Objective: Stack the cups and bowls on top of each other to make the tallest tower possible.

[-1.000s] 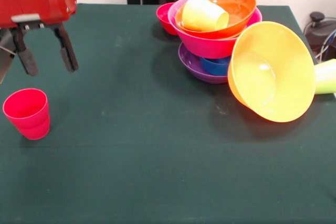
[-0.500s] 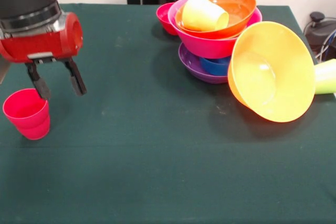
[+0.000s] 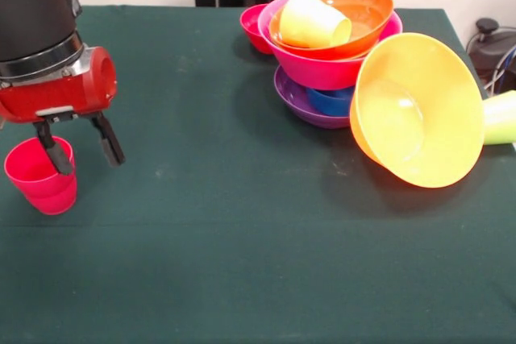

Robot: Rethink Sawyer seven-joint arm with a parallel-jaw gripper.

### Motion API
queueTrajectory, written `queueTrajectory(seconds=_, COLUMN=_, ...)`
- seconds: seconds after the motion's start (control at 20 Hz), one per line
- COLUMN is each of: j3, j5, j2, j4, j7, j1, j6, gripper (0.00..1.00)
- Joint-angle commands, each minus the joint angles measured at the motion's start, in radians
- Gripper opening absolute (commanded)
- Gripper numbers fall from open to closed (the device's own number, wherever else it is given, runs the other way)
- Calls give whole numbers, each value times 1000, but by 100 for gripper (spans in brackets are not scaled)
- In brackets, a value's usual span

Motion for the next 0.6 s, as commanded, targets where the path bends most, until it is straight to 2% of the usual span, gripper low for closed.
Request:
queueTrajectory(seconds=0.05, j3=20, j5=-73, j2=-32, j4=-47, j7=-323, j1=11, j6=63, gripper=100)
queueTrajectory(seconds=0.35, j3=9, j5=-62, j2=-98, j4=6, j7=-279, j1=8, j6=66, gripper=100)
queueTrajectory(seconds=0.6, j3=1, j5=-65, j2=-110, j4=28, j7=-270, j1=5, j6=58, gripper=100)
